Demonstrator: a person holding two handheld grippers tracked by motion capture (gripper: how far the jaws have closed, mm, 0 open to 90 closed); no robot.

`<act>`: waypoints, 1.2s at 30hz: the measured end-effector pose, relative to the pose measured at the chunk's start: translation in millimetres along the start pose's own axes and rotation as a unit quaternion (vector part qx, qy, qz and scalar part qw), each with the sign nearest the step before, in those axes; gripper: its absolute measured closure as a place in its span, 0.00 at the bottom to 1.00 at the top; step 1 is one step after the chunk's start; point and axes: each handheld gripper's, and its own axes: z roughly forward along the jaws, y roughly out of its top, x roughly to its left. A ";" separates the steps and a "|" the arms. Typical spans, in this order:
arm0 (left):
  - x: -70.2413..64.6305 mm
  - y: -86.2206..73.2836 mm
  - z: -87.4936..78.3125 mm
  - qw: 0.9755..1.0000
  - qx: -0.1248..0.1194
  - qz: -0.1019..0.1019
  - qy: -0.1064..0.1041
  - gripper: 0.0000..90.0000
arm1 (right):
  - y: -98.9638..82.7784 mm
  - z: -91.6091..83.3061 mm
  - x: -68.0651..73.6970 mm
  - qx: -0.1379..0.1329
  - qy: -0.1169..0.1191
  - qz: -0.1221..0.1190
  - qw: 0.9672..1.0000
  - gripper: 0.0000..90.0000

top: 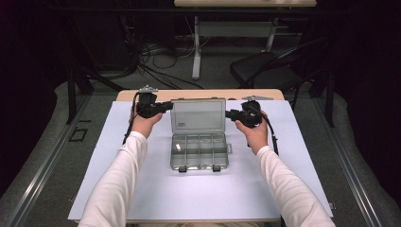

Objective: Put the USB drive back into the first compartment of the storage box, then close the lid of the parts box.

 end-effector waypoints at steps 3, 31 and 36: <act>-2.2 -2.2 -2.6 1.000 -0.007 0.004 0.000 0.92 | 4.1 -5.5 2.3 0.009 -0.009 -0.009 1.000 0.89; -19.8 -14.5 -19.8 0.998 -0.033 0.049 0.015 0.92 | 48.9 -31.4 33.0 0.048 -0.007 -0.062 0.997 1.00; -22.2 -15.7 -21.7 0.998 -0.033 0.056 0.019 0.92 | 60.3 -34.3 36.9 0.042 -0.010 -0.063 0.997 1.00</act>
